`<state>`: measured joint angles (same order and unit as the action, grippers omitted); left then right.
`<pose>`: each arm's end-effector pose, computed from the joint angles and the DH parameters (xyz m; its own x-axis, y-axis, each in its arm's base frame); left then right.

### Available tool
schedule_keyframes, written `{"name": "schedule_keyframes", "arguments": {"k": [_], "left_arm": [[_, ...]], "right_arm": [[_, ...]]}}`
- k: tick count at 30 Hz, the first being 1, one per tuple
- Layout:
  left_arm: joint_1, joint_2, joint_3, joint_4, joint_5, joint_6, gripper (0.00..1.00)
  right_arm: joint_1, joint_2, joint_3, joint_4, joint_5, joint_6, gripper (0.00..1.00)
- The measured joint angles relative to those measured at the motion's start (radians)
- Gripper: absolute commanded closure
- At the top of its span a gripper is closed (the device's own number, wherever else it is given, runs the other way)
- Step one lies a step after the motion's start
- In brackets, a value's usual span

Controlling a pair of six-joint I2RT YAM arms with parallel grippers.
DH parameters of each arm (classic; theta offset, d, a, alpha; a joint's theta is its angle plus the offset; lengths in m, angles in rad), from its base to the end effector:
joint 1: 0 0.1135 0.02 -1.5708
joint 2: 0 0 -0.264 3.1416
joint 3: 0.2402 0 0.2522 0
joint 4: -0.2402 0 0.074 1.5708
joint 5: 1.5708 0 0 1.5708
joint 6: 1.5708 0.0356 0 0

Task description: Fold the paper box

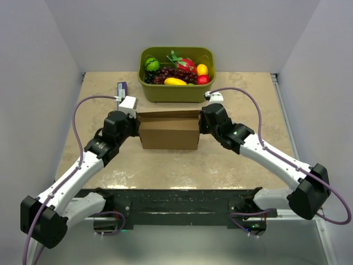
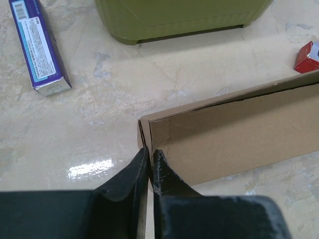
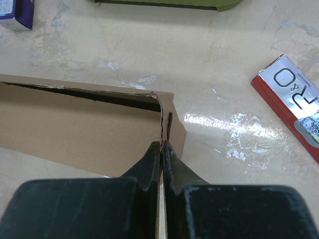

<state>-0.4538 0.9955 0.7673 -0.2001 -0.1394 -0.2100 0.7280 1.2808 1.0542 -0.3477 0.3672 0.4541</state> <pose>0.2070 -0.0955 0.2927 -0.4319 -0.0190 -0.9017 0.2357 0.9627 -0.1332 0.2225 0.1812 0.3117 -0.5382 0.0688 -0.8400 -0.1780 0.9649 0.1930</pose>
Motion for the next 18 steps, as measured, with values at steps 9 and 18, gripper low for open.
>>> {"name": "schedule_keyframes", "arguments": {"k": [9, 18], "left_arm": [[0.000, 0.008, 0.000, 0.010, -0.018, -0.005, 1.00], [0.000, 0.020, 0.000, 0.027, -0.020, 0.004, 1.00]], "right_arm": [[0.006, 0.002, 0.048, -0.100, 0.008, -0.026, 1.00], [0.001, 0.002, 0.075, -0.164, 0.007, -0.048, 1.00]]}}
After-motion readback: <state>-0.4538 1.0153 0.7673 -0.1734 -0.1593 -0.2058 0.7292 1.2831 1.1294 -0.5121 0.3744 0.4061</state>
